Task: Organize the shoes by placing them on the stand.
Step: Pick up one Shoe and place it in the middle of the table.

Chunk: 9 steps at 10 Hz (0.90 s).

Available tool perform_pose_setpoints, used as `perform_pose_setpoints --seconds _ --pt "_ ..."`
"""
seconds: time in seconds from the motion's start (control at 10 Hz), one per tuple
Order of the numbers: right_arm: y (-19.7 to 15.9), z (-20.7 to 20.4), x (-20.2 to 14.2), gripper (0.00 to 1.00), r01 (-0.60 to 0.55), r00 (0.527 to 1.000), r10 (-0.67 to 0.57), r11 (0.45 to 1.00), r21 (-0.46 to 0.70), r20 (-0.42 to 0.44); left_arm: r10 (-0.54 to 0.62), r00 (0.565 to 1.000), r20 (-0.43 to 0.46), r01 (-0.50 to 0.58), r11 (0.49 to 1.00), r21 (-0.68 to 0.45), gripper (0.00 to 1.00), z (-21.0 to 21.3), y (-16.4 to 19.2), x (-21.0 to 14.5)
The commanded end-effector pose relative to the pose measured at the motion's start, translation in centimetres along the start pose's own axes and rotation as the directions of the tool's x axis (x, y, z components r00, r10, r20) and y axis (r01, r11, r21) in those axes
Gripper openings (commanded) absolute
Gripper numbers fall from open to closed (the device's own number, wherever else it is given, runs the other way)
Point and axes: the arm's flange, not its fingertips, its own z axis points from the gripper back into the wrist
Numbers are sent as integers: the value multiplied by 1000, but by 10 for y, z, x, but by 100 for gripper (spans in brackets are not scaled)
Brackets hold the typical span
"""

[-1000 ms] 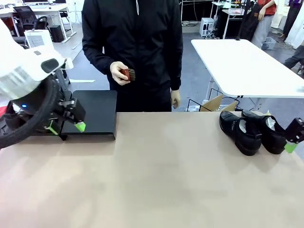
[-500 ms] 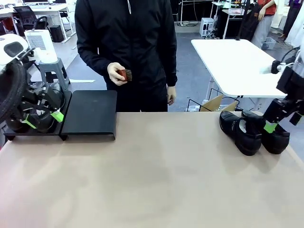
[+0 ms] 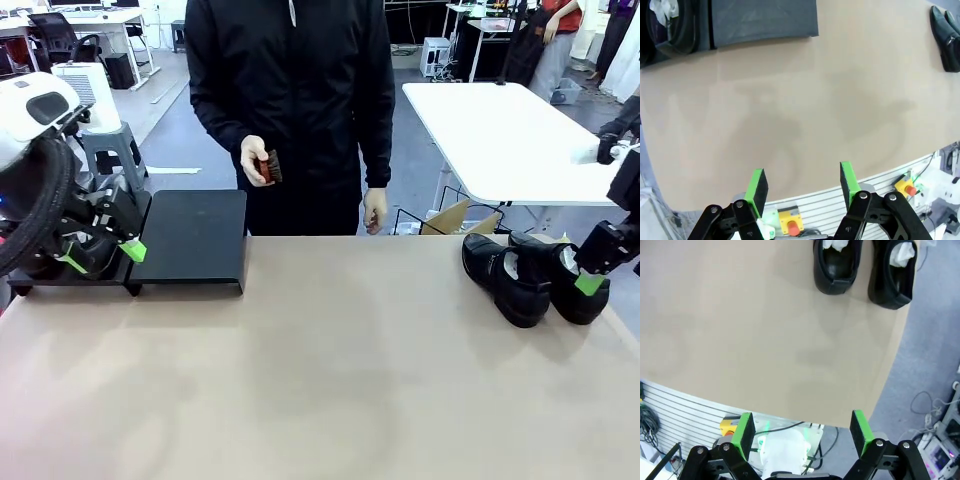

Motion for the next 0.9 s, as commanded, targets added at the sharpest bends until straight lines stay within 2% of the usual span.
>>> perform_pose_setpoints --seconds 0.0,0.2,0.3,0.5,0.6,0.8 --pt "0 0 2 100 -2 1000 2 1000 0 -2 -3 1000 -5 3 1000 -23 76 2 2 -1" --pt "5 -26 45 100 -15 999 15 1000 0 -41 -3 1000 -5 3 1000 -23 76 2 2 -1" --pt "9 -38 65 100 -17 1000 18 1000 5 -24 -3 1000 -5 3 1000 -23 76 2 2 -1" --pt "16 -85 105 100 69 986 -74 997 33 149 -3 1000 -5 3 1000 -23 76 2 2 -1" --pt "10 -49 58 100 -24 1000 24 1000 0 -10 -3 1000 -5 3 1000 -23 76 2 2 -1" --pt "10 -49 58 100 -24 1000 24 1000 0 -10 -3 1000 -5 3 1000 -23 76 2 2 -1"
